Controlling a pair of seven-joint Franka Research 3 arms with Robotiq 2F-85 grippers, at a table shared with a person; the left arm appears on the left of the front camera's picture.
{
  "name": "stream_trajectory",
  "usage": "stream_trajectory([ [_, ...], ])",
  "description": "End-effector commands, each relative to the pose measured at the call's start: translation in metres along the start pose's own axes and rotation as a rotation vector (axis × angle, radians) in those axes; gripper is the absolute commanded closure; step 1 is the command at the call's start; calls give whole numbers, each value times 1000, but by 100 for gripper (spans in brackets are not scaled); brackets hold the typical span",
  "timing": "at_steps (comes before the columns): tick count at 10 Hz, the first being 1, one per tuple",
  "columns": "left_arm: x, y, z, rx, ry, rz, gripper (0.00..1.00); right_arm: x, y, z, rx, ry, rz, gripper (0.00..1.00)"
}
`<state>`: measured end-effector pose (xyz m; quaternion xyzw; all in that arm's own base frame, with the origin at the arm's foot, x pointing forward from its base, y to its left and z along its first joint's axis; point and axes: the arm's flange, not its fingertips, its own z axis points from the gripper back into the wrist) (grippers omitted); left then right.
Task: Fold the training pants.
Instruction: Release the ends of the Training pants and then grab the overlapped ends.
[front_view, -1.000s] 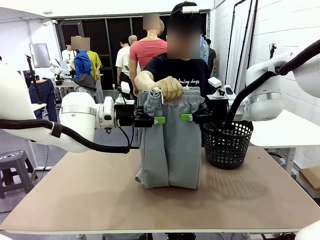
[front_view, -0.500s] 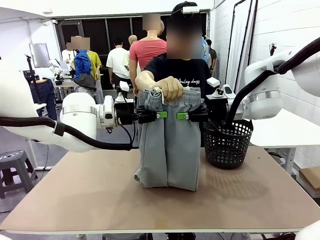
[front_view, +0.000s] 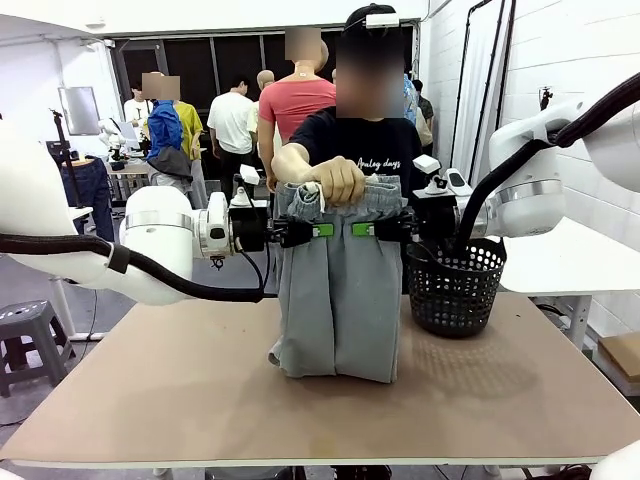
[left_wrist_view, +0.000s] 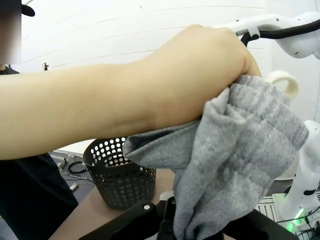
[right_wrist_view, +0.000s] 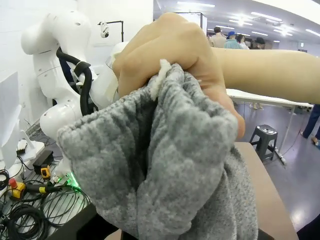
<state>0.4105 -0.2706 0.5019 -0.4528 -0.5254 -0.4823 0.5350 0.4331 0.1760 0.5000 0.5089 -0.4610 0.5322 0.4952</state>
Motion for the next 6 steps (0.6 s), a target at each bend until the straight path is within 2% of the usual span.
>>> stream_trajectory([
  [1,2,4,-4,-9,42,20,100,11,-8,-2,33,3,-20,100],
  [3,0,6,-3,-4,30,16,100,10,-11,-6,44,36,-14,100],
  [4,0,6,-3,-13,-58,-7,100,12,-13,-8,17,57,6,100],
  [5,-2,2,0,-8,15,6,100,-1,-3,-1,16,23,0,100],
  [6,-2,2,0,-8,15,6,100,-1,-3,-1,16,23,0,100],
])
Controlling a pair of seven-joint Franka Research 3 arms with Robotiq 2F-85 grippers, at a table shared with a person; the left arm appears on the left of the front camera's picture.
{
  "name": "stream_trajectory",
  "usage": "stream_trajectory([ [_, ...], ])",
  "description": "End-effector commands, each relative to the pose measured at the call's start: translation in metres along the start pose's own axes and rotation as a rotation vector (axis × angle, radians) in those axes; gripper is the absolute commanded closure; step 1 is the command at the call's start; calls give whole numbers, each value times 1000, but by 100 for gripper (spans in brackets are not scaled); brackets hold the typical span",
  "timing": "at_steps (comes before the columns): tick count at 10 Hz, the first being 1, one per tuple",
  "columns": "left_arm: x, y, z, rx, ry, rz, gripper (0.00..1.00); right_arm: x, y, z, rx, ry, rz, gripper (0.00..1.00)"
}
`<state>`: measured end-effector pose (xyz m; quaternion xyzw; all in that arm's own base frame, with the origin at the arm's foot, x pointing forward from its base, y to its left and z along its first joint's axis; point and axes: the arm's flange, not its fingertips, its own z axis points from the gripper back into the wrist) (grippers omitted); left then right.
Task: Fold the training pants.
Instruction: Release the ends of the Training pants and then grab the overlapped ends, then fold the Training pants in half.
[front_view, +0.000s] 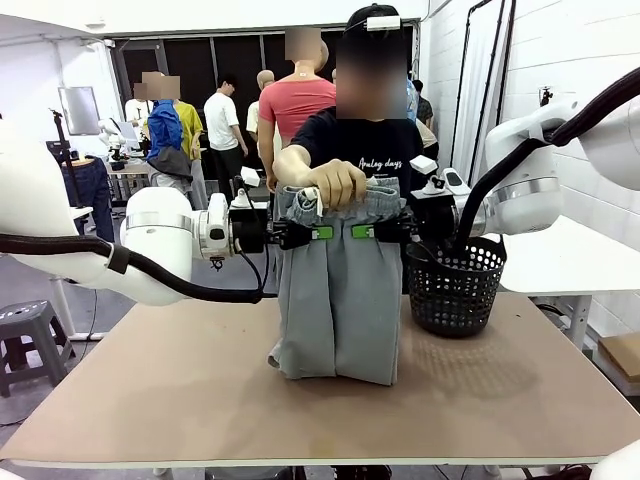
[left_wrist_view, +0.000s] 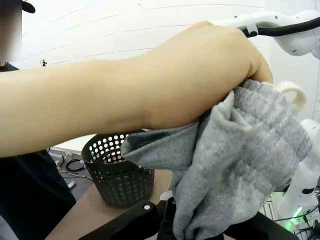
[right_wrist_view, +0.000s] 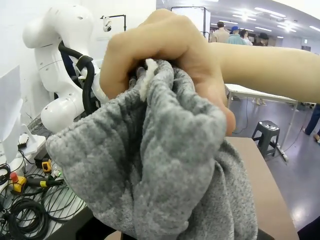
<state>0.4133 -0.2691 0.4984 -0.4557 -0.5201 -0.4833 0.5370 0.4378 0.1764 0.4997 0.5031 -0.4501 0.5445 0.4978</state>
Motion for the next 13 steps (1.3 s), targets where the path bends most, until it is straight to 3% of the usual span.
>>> stream_trajectory([
  [1,1,-1,-1,-1,9,-3,100,-1,2,-1,2,-9,-4,100],
  [13,1,-1,-1,-1,9,-3,100,-1,2,-1,2,-9,-4,100],
])
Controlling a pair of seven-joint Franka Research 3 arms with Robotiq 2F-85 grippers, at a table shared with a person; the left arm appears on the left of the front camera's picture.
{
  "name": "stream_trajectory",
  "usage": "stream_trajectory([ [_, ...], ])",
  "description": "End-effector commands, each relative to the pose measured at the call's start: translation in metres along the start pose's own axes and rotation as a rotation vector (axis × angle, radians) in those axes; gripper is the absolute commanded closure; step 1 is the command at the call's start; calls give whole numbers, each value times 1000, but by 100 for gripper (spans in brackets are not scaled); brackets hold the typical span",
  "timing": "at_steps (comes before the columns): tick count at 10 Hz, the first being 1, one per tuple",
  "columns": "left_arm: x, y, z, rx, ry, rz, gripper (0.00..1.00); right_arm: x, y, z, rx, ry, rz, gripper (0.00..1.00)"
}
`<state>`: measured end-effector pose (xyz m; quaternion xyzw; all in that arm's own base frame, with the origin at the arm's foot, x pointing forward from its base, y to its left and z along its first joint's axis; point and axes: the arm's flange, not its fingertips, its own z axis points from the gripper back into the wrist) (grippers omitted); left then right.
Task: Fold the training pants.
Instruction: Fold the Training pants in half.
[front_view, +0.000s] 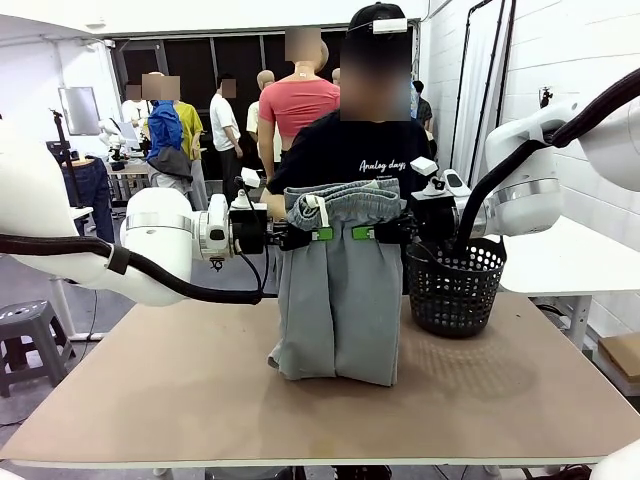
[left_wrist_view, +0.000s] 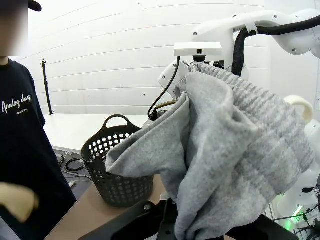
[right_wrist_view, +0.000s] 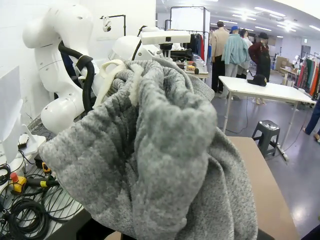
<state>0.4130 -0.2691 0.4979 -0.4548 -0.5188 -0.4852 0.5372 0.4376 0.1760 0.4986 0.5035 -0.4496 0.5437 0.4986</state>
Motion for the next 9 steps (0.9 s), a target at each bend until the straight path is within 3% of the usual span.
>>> stream_trajectory([
  [1,2,-1,-1,2,5,-1,100,1,2,-1,2,-9,-1,100],
  [9,2,-1,-1,2,5,-1,100,1,2,-1,2,-9,-1,100],
])
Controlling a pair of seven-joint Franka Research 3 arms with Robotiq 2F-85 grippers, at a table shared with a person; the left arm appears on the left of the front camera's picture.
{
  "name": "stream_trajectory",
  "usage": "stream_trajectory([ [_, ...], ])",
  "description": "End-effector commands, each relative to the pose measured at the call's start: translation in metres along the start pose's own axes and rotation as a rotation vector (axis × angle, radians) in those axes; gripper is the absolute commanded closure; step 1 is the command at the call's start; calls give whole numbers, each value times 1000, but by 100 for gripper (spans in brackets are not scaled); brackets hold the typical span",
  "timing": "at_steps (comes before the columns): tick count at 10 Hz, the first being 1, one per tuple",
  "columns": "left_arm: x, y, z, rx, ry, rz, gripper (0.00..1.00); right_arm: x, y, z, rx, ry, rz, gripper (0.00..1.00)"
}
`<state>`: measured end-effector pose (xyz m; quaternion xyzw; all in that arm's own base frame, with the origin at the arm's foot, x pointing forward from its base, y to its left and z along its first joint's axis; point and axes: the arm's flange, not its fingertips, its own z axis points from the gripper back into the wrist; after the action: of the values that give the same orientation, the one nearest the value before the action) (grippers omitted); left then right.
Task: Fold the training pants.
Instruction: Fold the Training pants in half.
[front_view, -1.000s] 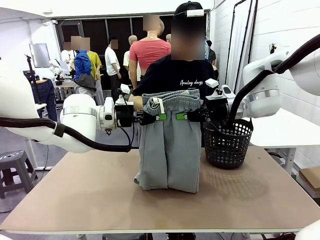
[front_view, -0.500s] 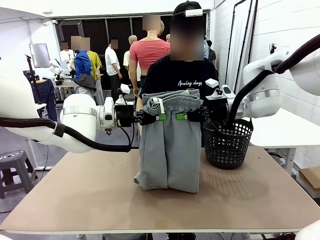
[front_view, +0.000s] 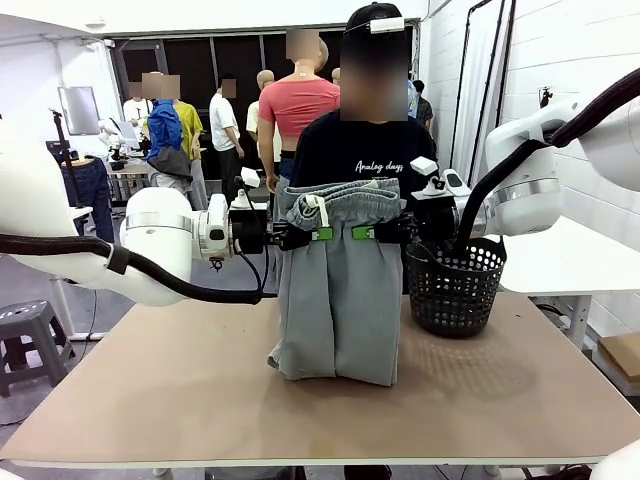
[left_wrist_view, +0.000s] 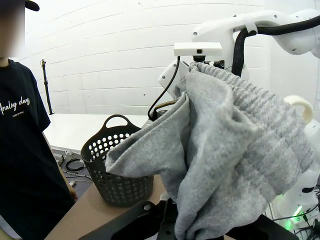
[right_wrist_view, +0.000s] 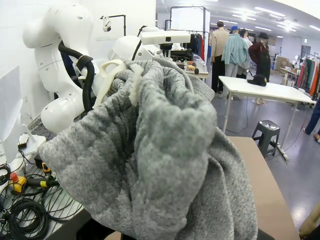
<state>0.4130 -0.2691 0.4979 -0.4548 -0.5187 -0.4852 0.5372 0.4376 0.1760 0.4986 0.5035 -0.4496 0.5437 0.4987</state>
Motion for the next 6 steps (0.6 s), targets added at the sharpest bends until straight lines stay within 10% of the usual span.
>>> stream_trajectory([
  [1,2,-1,-1,2,5,-1,100,1,2,-1,2,-9,-1,100],
  [6,2,-1,-1,2,5,-1,100,1,2,-1,2,-9,-1,100],
])
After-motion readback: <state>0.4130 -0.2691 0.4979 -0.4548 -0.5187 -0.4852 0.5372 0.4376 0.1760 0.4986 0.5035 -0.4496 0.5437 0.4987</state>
